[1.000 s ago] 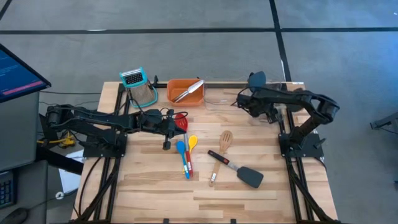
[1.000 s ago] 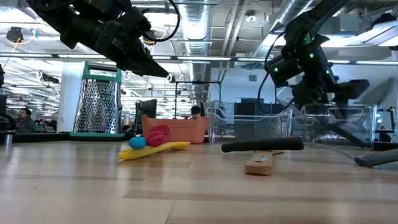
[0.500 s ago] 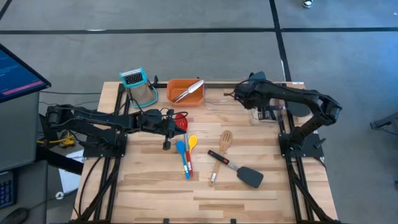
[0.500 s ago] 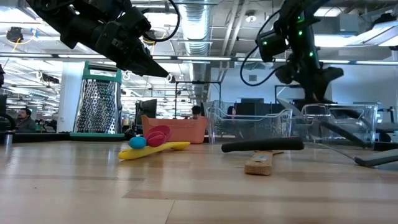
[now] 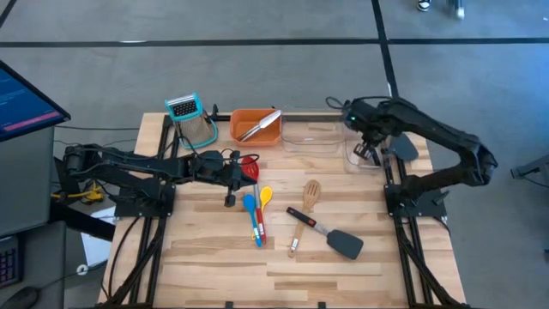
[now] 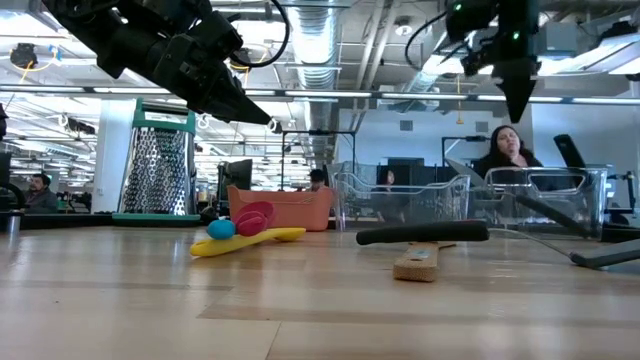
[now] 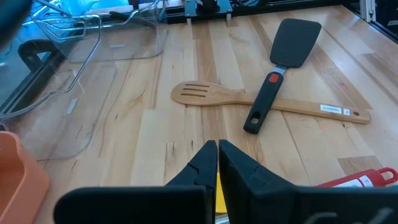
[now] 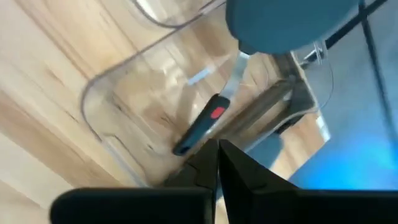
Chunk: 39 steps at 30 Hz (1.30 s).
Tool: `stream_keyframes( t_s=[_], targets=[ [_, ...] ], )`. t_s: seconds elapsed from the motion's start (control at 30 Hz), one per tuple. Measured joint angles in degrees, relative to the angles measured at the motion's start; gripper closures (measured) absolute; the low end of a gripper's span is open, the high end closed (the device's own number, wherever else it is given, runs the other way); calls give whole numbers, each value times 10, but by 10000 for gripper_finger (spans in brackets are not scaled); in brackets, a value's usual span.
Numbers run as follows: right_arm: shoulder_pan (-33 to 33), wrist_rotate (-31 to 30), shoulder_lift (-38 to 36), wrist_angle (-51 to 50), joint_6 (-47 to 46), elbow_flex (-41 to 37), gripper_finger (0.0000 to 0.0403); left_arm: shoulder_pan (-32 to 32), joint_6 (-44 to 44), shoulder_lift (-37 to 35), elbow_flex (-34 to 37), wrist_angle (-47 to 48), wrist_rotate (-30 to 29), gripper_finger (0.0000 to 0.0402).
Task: Pick & Place Kitchen Items
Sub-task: Put the black spatula into the right transparent bin
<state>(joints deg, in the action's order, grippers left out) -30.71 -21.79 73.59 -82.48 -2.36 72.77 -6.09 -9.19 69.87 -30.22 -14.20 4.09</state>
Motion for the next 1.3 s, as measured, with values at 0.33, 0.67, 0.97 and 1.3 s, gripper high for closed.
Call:
stream_keyframes(
  t_s=[0.33,0.67,0.97,1.3],
  targets=[
    [-30,23,-39,-63,-50,0,341,0,0,0,0,0,0,400],
    [-19,24,11,-75,44,-13,178,0,0,0,0,1,0,400],
    [-20,23,19,-75,110,-59,172,0,0,0,0,3,0,400],
    [-64,21,18,-50,-210,-59,235,0,0,0,0,3,0,400]
  ],
)
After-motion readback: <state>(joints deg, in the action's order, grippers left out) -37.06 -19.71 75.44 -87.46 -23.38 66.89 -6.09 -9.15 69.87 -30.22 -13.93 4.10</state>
